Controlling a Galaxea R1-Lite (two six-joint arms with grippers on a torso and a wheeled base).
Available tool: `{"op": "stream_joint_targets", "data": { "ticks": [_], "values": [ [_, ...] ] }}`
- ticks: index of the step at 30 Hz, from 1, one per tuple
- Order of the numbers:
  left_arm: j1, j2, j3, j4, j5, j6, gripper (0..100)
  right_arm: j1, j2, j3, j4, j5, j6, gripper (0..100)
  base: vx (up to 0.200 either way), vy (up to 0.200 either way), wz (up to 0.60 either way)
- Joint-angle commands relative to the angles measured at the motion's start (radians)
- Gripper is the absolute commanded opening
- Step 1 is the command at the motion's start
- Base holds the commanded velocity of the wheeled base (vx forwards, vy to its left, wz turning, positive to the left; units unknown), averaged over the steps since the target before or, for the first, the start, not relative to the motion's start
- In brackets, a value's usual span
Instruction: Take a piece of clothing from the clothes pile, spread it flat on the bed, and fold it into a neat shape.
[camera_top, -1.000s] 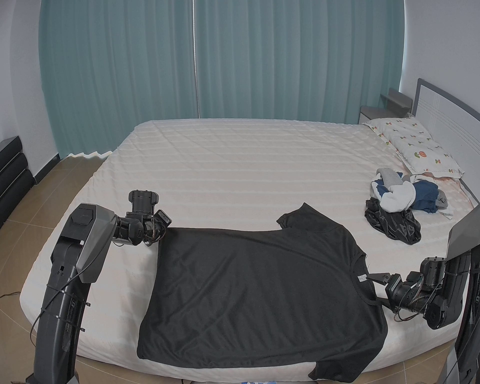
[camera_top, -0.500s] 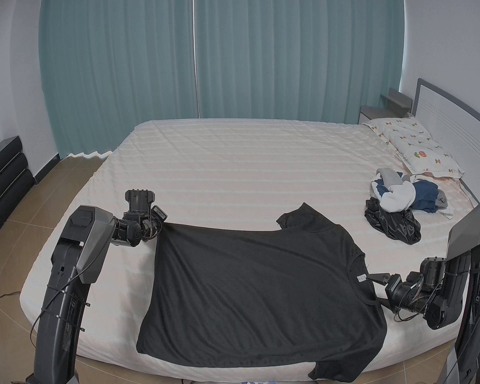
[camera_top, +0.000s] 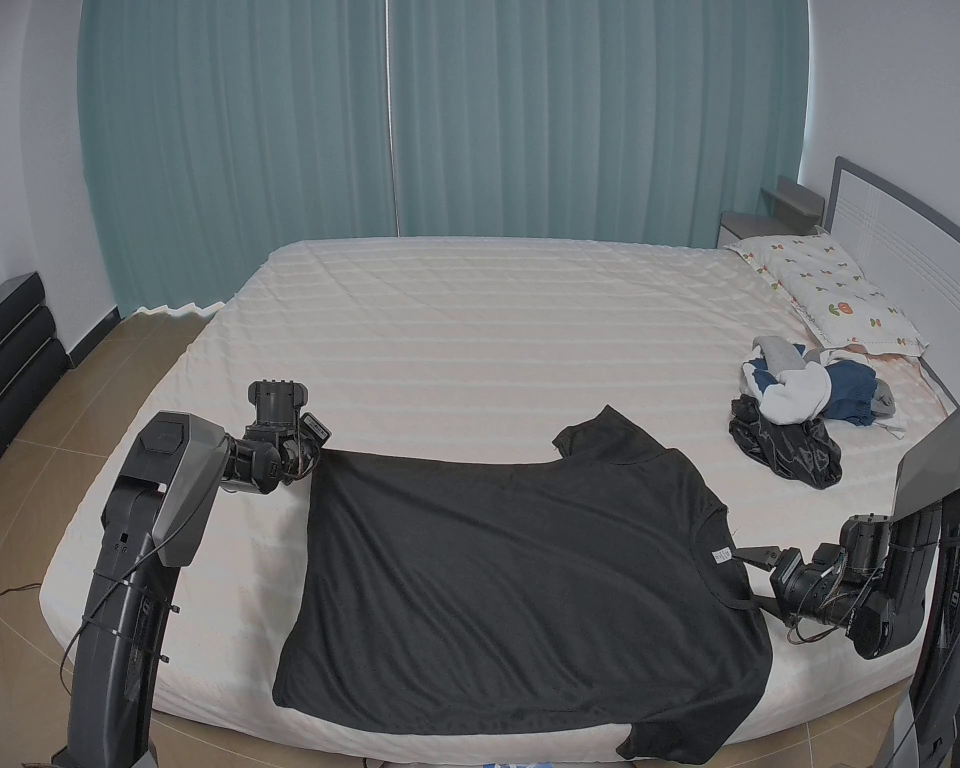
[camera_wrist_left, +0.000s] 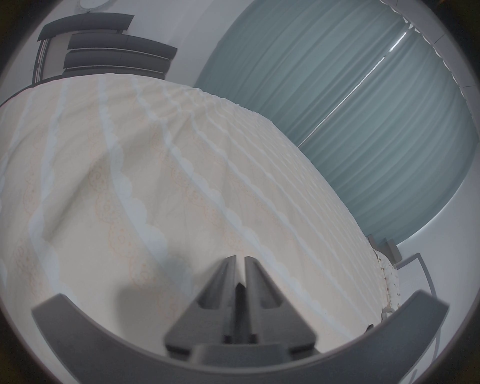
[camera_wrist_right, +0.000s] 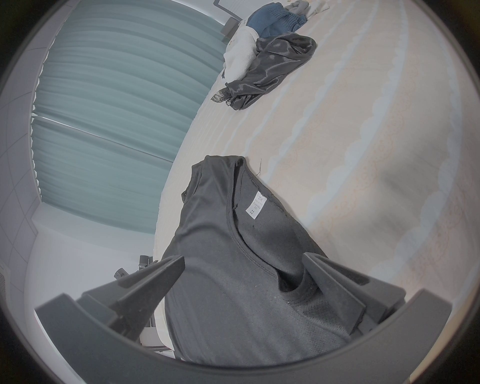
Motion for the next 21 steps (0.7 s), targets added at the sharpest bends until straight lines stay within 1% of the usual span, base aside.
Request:
{"op": "stream_joint_targets", "data": {
  "ticks": [1, 4, 7, 8, 9, 10, 11, 12, 13, 14, 15, 16, 17, 18, 19, 20, 21],
  "values": [
    [0.000, -0.005, 0.000, 0.005, -0.008, -0.003, 100, 0.000, 0.002, 0.000, -0.012, 0.001, 0.000, 100, 0.000, 0.000, 0.00],
    [0.000, -0.008, 0.001, 0.005, -0.008, -0.008, 100, 0.000, 0.002, 0.000, -0.012, 0.001, 0.000, 100, 0.000, 0.000, 0.00],
    [0.005, -0.033, 0.044, 0.003, -0.006, -0.040, 100, 0.000, 0.002, 0.000, -0.012, 0.001, 0.000, 100, 0.000, 0.000, 0.00],
    [0.017, -0.093, 0.103, 0.003, -0.006, -0.089, 100, -0.002, 0.000, -0.001, -0.012, 0.001, 0.000, 100, 0.000, 0.000, 0.00],
    [0.025, -0.137, 0.153, 0.002, -0.018, -0.112, 100, -0.002, 0.000, -0.001, -0.012, 0.001, 0.000, 100, 0.000, 0.000, 0.00],
    [0.032, -0.188, 0.212, -0.008, -0.041, -0.128, 100, -0.002, 0.000, -0.001, -0.012, 0.001, 0.000, 100, 0.000, 0.000, 0.00],
    [0.032, -0.188, 0.212, -0.008, -0.041, -0.128, 100, -0.002, 0.000, -0.001, -0.012, 0.001, 0.000, 100, 0.000, 0.000, 0.00],
    [0.039, -0.301, 0.363, -0.026, -0.155, -0.131, 100, -0.002, 0.000, -0.001, -0.012, 0.001, 0.000, 100, 0.000, 0.000, 0.00],
    [0.039, -0.314, 0.380, -0.031, -0.169, -0.132, 100, -0.002, 0.000, -0.001, -0.012, 0.001, 0.000, 100, 0.000, 0.000, 0.00],
    [0.040, -0.373, 0.460, -0.054, -0.222, -0.137, 100, -0.002, 0.000, -0.001, -0.012, 0.001, 0.000, 100, 0.000, 0.000, 0.00],
    [0.040, -0.415, 0.523, -0.077, -0.253, -0.134, 100, -0.002, 0.000, 0.000, -0.012, 0.001, 0.000, 100, 0.000, 0.000, 0.00],
    [0.040, -0.415, 0.523, -0.077, -0.253, -0.134, 100, -0.002, 0.000, 0.000, -0.012, 0.001, 0.000, 100, 0.000, 0.000, 0.00],
    [0.034, -0.472, 0.627, -0.106, -0.262, -0.128, 100, -0.002, 0.000, 0.000, -0.012, 0.001, 0.000, 100, 0.000, 0.000, 0.00],
    [0.032, -0.485, 0.660, -0.112, -0.262, -0.128, 100, -0.002, 0.000, 0.000, -0.012, 0.001, -0.001, 100, 0.000, 0.000, 0.00],
    [0.032, -0.527, 0.735, -0.127, -0.276, -0.128, 100, -0.002, 0.000, 0.002, -0.012, 0.001, -0.001, 100, 0.000, 0.000, 0.00],
    [0.032, -0.541, 0.759, -0.133, -0.278, -0.129, 100, -0.002, 0.000, 0.002, -0.012, 0.001, -0.001, 100, 0.000, 0.000, 0.00],
    [0.032, -0.579, 0.841, -0.156, -0.292, -0.129, 100, -0.002, 0.000, 0.002, -0.012, 0.001, -0.001, 100, 0.000, 0.000, 0.00]
  ]
}}
